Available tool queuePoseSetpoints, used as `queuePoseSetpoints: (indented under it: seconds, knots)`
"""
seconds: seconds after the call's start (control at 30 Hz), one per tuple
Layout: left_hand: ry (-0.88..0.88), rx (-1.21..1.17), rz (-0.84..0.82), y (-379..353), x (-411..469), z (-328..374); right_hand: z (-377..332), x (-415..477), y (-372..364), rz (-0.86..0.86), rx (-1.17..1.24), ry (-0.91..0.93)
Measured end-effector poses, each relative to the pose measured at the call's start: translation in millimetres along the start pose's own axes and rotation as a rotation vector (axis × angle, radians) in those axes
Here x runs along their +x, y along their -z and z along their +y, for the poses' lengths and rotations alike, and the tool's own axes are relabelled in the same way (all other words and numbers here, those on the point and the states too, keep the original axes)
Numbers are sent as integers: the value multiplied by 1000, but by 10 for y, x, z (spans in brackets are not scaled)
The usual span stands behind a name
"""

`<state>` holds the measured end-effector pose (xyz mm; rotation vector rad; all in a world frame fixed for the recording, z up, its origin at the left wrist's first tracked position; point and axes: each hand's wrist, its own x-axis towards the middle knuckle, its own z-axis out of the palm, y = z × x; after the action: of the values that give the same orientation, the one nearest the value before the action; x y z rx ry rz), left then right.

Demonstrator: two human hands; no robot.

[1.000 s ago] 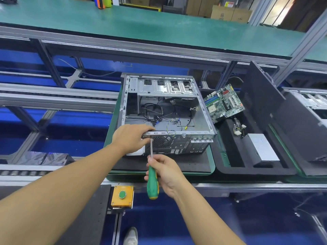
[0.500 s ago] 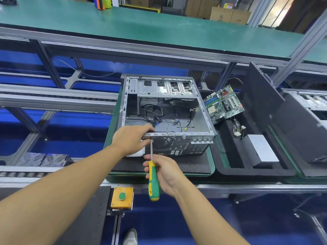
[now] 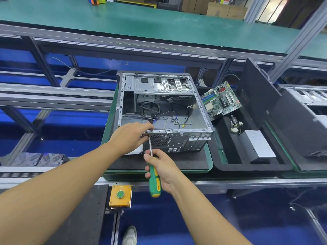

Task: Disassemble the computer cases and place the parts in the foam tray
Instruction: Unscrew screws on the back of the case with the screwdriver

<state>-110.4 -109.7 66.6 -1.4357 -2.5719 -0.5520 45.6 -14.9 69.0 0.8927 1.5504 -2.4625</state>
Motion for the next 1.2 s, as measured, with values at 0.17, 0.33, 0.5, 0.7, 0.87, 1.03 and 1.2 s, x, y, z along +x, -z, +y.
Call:
queuePoseSetpoints:
  seconds: [0.17,0.33,0.5,0.7,0.87,1.03,1.2]
  knots:
    - [-114,24,-9,38,-6,-19,-18,-7,6,-27,-3,-12]
    - [-277,209,-72,46,-23,-81,-20,-4,6,-42,7,-14]
    - [-286,212,-68,17,-38,-88,-4,-5,19,-61,-2,-8]
    - [-342,175,10,-14,-11,-93,28,-16,69,-101,-55,11]
    - [-318,39,100,-43,-4,9,38,-44,139,-138,-69,31]
    - [-157,-251,155,40,77,169,10,-92,273,-151,8,81]
    - [-48,-523,212,179,218,487,-258,-83,379,28,122,198]
